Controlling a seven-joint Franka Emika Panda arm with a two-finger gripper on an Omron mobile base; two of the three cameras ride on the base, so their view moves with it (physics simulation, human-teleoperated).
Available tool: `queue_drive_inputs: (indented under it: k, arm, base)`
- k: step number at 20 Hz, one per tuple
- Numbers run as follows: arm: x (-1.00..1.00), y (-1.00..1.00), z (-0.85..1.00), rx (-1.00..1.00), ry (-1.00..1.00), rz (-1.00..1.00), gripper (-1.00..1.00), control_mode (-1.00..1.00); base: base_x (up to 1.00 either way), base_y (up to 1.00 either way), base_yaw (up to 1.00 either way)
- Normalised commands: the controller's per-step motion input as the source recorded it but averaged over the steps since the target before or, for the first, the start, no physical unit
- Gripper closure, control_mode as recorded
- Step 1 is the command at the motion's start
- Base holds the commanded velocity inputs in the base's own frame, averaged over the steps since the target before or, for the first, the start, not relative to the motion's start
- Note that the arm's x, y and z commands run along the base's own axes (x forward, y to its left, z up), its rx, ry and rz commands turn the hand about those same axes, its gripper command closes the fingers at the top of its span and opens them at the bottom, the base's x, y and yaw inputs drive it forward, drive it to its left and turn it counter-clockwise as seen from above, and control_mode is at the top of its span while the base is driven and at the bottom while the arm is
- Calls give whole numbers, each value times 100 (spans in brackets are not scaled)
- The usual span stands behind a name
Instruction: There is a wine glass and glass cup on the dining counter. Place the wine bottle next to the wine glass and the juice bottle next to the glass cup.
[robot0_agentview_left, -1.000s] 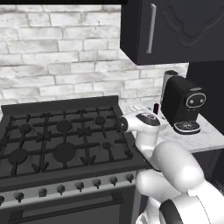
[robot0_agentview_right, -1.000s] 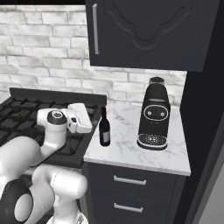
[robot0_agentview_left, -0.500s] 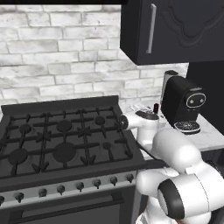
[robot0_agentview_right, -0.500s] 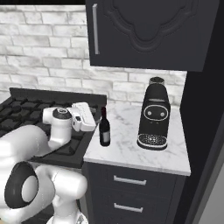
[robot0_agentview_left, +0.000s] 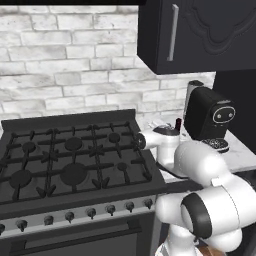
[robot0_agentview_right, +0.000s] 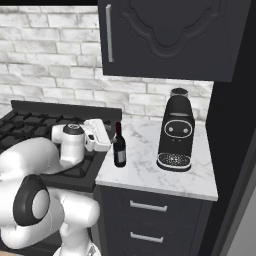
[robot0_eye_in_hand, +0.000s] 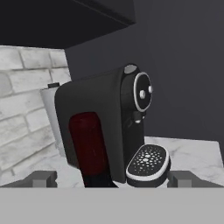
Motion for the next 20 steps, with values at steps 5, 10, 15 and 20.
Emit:
queue_drive_inputs:
  k: [5, 10, 15, 20]
  arm:
    - [14, -12, -8, 0, 0, 0, -100, -100]
    - [12, -5, -10, 0, 0, 0, -100, -100]
    - [13, -6, -11, 0, 0, 0, -100, -100]
    - [11, 0, -7, 0, 0, 0, -100, -100]
  base:
    - [0, 0, 0]
    - [0, 0, 0]
    - [0, 0, 0]
    - [0, 0, 0]
